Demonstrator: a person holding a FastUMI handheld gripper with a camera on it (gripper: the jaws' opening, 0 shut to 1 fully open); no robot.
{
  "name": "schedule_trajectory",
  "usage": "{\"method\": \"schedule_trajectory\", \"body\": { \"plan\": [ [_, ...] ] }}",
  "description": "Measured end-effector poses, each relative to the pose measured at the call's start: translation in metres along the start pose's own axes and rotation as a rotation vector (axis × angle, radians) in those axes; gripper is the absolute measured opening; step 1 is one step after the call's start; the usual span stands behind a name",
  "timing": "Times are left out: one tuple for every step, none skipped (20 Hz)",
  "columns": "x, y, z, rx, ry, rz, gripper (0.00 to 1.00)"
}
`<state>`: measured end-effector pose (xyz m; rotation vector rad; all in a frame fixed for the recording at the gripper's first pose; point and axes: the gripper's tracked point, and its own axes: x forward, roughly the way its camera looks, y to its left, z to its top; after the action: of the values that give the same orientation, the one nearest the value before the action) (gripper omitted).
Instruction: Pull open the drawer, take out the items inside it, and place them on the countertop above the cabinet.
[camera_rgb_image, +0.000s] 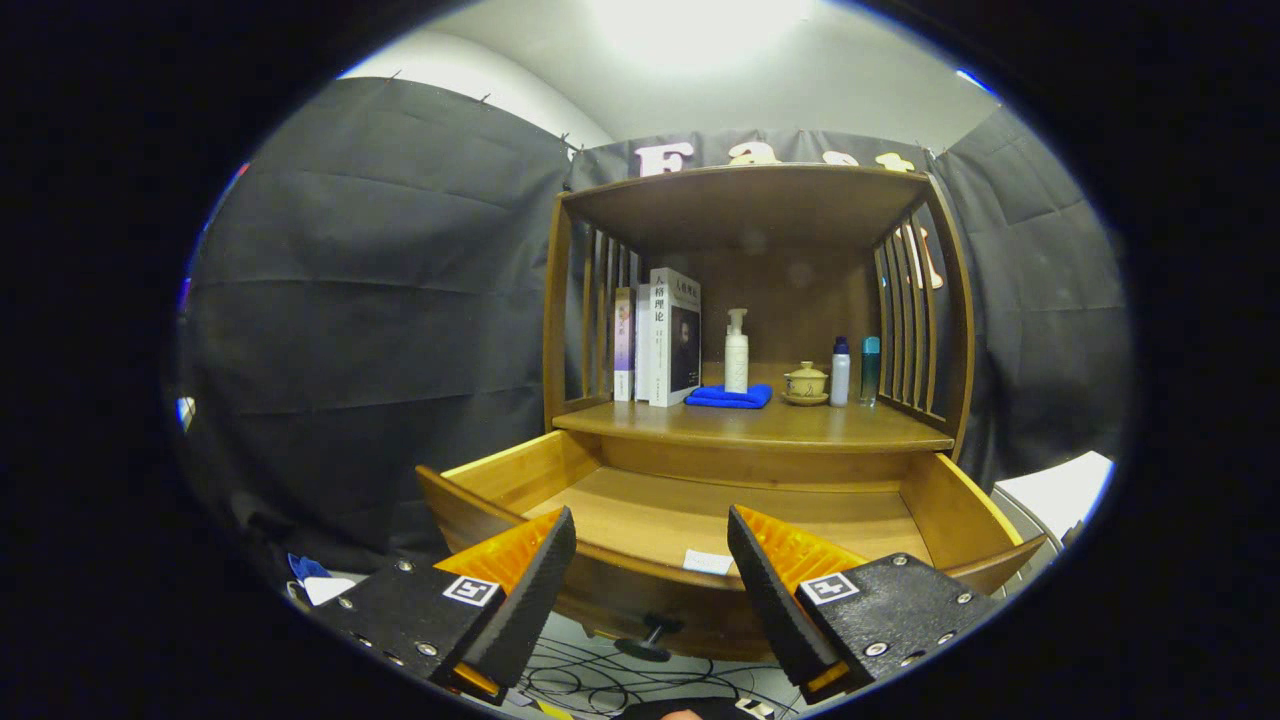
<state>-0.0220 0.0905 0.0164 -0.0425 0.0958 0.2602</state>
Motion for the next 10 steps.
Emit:
{"method": "schedule_trajectory", "body": {
  "plan": [
    [0.007, -0.002, 0.002, 0.018, 0.024, 0.006, 0.93],
    [0.016, -0.008, 0.003, 0.034, 0.064, 0.013, 0.93],
    [0.024, -0.013, 0.002, 0.046, 0.09, 0.015, 0.93],
    [0.034, -0.021, 0.001, 0.055, 0.123, 0.009, 0.94],
    [0.042, -0.028, -0.002, 0.061, 0.153, 0.002, 0.94],
    [0.049, -0.034, -0.003, 0.062, 0.181, -0.003, 0.94],
    [0.056, -0.036, -0.006, 0.071, 0.213, 0.003, 0.94],
    [0.062, -0.037, -0.009, 0.086, 0.251, 0.018, 0.94],
    [0.069, -0.037, -0.017, 0.109, 0.299, 0.034, 0.94],
    [0.073, -0.036, -0.021, 0.13, 0.339, 0.047, 0.94]
  ]
}}
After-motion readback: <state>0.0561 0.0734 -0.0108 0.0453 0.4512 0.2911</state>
